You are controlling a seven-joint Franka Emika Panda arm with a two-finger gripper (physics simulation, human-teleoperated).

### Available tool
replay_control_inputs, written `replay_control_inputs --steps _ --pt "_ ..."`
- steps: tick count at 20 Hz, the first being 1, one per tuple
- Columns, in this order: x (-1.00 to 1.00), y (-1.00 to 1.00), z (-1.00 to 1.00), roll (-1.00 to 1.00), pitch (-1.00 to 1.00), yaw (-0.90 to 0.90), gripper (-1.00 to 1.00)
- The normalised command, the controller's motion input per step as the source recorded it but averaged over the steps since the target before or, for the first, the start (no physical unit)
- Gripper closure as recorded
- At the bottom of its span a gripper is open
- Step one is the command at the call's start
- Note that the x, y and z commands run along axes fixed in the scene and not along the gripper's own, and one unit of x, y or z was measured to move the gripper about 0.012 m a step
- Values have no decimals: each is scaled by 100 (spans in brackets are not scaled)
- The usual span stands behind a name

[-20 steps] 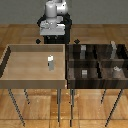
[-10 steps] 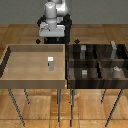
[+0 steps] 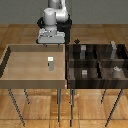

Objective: Place the milk carton into the appropriate compartment.

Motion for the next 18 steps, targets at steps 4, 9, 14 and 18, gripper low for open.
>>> replay_control_inputs --steps 4,9,14,18 --pt "0 -50 0 0 0 0 -100" --pt "60 0 0 0 0 0 -100" --pt "20 20 0 0 0 0 -100" --pt "50 0 0 0 0 0 -100"
